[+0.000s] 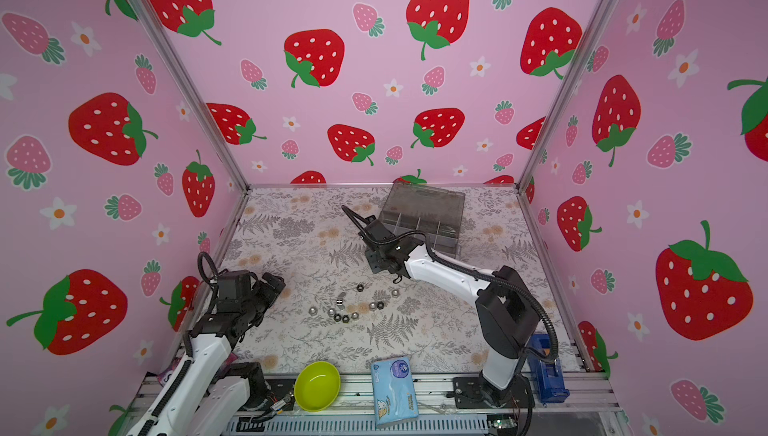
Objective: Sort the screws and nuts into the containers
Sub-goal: 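Move the right gripper to another silver wing nut and close on it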
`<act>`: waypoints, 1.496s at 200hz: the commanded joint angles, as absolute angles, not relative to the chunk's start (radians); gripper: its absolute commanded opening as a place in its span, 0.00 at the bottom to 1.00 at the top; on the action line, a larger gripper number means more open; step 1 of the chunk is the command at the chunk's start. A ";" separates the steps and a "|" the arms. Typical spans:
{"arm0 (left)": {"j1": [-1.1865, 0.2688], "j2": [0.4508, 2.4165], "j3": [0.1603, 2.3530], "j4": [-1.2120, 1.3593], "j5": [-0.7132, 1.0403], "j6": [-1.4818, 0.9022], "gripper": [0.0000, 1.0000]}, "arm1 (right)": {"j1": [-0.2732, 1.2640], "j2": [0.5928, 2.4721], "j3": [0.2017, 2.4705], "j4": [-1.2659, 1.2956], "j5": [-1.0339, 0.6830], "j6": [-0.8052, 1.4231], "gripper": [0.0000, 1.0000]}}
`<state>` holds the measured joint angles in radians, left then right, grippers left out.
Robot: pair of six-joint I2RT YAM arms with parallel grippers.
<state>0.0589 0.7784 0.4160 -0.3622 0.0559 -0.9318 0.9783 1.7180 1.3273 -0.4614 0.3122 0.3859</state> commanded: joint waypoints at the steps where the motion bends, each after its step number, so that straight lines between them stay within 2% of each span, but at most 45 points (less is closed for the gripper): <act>1: 0.059 0.783 0.420 -0.350 0.067 -0.942 0.99 | 1.035 1.697 1.294 -0.526 0.329 0.473 0.59; 58: 0.060 0.783 0.403 -0.343 0.063 -0.950 0.99 | 1.167 1.817 1.337 -0.458 0.165 0.564 0.60; 105: 0.060 0.787 0.402 -0.341 0.063 -0.948 0.99 | 1.198 1.930 1.373 -0.361 0.021 0.580 0.60; 140: 0.060 0.790 0.399 -0.334 0.068 -0.950 0.99 | 1.197 1.953 1.365 -0.336 0.020 0.598 0.61; 208: 0.060 0.792 0.399 -0.331 0.072 -0.951 0.99 | 1.195 2.015 1.376 -0.336 0.013 0.612 0.55; 299: 0.060 0.793 0.396 -0.331 0.071 -0.950 0.99 | 1.193 2.108 1.469 -0.317 0.024 0.574 0.52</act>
